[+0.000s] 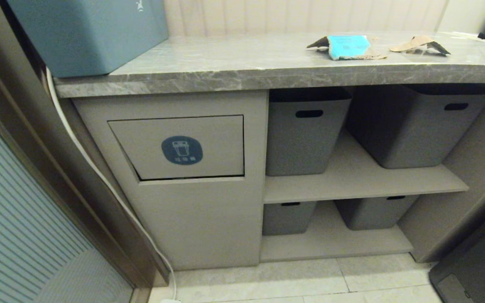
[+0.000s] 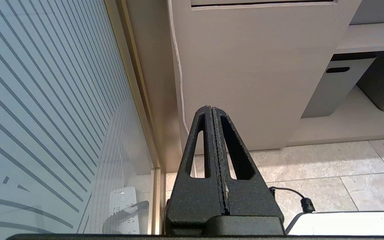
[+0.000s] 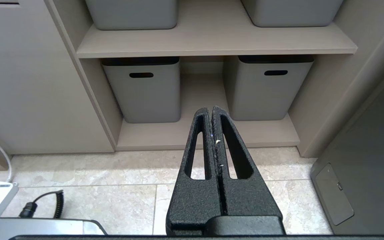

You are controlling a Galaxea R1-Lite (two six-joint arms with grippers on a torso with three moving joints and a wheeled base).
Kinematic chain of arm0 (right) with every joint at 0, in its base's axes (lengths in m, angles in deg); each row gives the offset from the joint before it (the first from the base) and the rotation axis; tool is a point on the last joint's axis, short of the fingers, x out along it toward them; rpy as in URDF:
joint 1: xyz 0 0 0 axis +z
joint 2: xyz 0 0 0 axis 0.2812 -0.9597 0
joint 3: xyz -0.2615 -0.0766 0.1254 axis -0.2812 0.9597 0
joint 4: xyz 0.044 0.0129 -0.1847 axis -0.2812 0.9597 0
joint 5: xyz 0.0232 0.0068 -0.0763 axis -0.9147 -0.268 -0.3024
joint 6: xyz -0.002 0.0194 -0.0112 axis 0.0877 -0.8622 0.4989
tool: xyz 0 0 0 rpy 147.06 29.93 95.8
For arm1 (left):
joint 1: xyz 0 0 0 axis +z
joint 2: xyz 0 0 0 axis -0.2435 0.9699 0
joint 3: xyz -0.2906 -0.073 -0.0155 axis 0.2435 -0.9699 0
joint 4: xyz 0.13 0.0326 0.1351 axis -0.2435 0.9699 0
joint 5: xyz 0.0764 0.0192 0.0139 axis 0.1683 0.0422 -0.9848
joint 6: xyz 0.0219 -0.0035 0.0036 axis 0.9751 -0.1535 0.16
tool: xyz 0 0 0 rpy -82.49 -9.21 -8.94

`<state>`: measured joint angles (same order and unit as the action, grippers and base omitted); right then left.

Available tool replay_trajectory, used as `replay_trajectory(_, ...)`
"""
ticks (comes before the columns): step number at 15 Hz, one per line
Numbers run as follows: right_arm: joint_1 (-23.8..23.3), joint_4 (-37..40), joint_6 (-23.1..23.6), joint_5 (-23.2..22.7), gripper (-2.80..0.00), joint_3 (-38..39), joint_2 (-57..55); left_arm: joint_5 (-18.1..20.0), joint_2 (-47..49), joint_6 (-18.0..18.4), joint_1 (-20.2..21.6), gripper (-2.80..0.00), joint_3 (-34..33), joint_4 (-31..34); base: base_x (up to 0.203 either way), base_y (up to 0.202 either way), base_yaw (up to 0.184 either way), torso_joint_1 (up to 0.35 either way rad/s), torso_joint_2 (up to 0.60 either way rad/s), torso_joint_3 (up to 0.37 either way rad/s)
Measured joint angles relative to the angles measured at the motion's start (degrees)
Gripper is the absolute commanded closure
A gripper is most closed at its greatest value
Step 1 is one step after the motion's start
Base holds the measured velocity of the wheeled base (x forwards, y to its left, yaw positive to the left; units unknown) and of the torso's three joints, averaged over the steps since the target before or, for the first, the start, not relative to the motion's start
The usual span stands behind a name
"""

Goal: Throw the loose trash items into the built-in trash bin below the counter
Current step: Pick up the garbage

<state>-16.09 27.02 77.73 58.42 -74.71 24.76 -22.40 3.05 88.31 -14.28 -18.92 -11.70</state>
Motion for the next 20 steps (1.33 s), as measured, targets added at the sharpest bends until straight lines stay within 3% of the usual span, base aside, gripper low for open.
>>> replay_trajectory(14, 0.0, 0.02, -0.24, -0.02, 0.0, 0.0, 0.0, 0.0, 0.0, -0.02, 0.0, 0.0, 0.0, 0.05, 0.0, -0.003, 0.001, 0.0, 0.0, 0.0)
replay_trajectory(20, 0.0, 0.02, -0.24, 0.0, 0.0, 0.0, 0.0, 0.01, 0.0, 0.0, 0.02, 0.0, 0.0, 0.06, 0.001, -0.178, 0.003, 0.001, 0.0, 0.001)
